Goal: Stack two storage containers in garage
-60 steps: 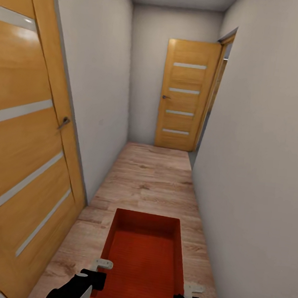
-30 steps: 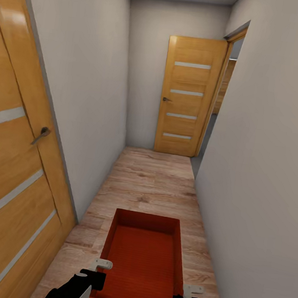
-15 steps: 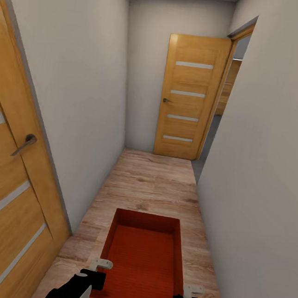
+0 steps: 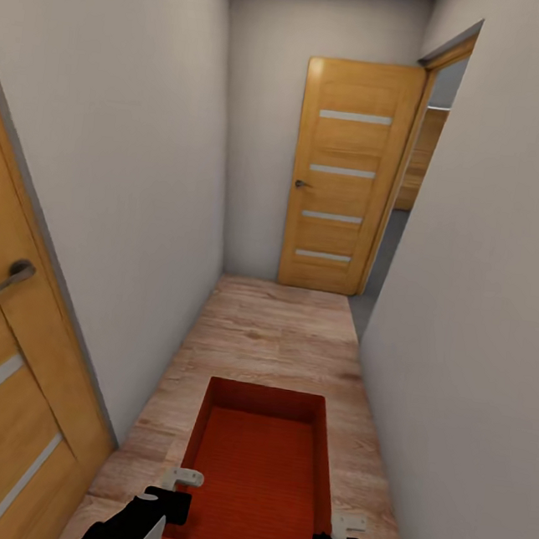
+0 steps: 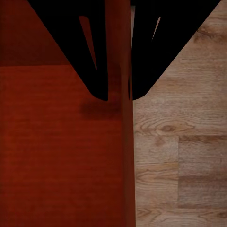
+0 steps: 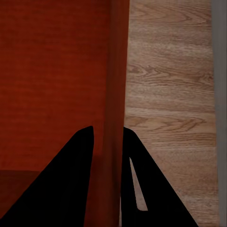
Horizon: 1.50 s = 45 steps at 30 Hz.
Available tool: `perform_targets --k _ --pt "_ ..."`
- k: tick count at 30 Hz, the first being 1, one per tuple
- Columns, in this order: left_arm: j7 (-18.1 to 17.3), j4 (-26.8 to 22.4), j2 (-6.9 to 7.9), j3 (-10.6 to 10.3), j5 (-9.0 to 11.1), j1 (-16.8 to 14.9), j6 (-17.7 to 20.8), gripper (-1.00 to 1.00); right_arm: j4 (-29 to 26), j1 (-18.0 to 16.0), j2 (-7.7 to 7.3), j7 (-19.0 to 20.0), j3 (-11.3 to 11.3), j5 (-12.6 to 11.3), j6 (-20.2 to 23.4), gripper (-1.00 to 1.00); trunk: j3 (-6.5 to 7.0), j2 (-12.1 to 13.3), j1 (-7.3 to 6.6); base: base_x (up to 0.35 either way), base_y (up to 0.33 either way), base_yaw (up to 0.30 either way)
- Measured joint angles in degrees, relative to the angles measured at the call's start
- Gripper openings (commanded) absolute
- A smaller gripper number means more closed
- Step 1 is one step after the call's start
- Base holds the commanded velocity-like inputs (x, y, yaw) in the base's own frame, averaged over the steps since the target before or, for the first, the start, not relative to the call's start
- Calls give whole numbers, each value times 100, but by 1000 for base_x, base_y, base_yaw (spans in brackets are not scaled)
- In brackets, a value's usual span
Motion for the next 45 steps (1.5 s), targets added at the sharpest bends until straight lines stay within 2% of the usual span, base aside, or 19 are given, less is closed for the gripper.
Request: perform_targets --k 45 --pt "1 12 -3 8 -5 -1 -7 -100 2 1 -2 1 6 -2 0 -100 0 0 0 323 0 0"
